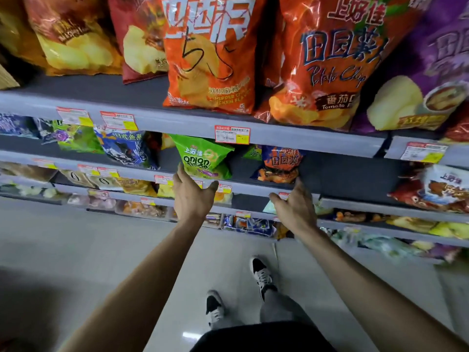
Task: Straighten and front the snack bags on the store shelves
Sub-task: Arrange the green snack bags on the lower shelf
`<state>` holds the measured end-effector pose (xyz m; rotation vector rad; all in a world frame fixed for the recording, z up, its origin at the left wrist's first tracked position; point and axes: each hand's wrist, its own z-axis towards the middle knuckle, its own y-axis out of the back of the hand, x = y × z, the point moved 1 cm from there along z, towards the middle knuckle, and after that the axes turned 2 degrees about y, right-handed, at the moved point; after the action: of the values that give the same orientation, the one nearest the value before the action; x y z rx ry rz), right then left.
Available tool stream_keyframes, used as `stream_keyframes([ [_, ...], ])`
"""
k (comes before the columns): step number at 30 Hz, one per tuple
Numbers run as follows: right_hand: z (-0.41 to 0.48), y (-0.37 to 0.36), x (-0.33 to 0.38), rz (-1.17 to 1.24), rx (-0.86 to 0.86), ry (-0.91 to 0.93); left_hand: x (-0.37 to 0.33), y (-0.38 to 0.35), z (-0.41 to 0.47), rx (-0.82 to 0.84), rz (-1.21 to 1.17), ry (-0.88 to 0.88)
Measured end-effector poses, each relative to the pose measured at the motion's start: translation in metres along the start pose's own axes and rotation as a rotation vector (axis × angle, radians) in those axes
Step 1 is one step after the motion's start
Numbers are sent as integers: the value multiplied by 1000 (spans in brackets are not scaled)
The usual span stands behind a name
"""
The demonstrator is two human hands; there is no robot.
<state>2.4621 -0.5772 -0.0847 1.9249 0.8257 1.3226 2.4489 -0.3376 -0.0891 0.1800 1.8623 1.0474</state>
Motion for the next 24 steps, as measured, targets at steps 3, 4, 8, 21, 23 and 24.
stream_keyframes([
  [3, 8, -12, 10, -11, -58, -8, 4, -4, 21, 2, -83, -28],
  [4, 12, -17, 13, -26, -62, -8, 3, -5, 28, 14, -107, -42],
  [8, 33, -35, 23, 88, -94, -64, 0, -9, 48, 47, -214, -67],
  [21, 96, -68, 16, 533, -304, -257, 43, 3, 25, -59, -586, -178],
  [23, 103, -69, 15, 530, -309, -263, 55, 11, 20, -70, -592, -186],
  [24, 106, -68, 14, 522, -307, -262, 62, 15, 19, -77, -583, -196],
])
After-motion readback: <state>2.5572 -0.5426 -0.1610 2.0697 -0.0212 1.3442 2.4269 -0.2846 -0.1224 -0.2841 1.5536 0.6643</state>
